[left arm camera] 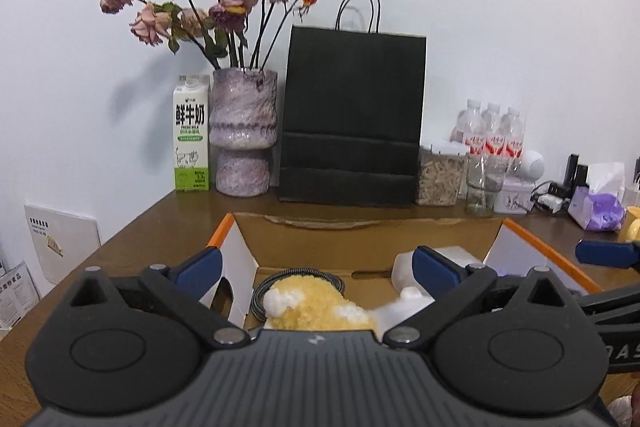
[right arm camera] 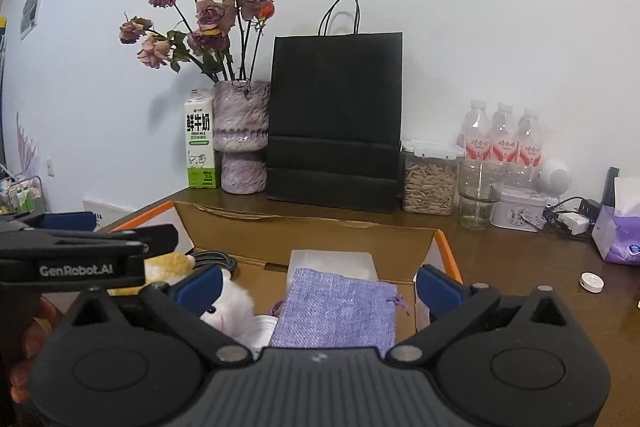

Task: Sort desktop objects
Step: 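Carry the orange toy and plush toy into the box and open both grippers, then move both grippers out of the box toward the pouch and caps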

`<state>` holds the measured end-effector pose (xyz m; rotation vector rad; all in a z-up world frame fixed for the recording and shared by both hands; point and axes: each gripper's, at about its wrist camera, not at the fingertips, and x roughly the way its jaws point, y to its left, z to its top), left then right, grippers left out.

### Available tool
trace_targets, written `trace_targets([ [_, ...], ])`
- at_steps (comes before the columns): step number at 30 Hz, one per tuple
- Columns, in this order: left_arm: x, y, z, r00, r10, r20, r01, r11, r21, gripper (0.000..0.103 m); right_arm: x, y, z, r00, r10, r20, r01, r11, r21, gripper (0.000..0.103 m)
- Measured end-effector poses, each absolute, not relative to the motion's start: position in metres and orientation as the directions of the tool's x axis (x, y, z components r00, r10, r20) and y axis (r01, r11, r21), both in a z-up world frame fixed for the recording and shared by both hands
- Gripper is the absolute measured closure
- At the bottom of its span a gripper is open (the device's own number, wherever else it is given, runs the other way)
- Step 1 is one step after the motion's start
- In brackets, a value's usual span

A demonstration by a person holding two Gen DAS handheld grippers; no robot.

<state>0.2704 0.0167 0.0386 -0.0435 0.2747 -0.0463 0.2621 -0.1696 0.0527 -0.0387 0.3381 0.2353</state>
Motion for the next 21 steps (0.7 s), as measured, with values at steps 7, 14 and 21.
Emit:
trace_targets([
  [7, 0.2674, 0.0199, 0.0399, 0.969, -0.047, -0.242, 0.032, 0.997, -0.068, 0.000, 0.2600, -0.1690, 0.0525, 0.917, 0.214, -0.336, -0.229, 0.973, -0.006, 0.000],
  [14, 0.2661, 0.0196, 0.0386, 0.969, -0.049, -0.241, 0.034, 0.997, -0.066, 0.000, 0.2595, -0.1696, 0.0528, 0.917, 0.212, -0.338, -0.227, 0.974, -0.007, 0.000],
  [21, 0.2620, 0.0195, 0.0384, 0.972, -0.044, -0.230, 0.030, 0.998, -0.063, 0.000, 0.2569, -0.1706, 0.0530, 0.918, 0.212, -0.334, -0.229, 0.973, -0.011, 0.000],
])
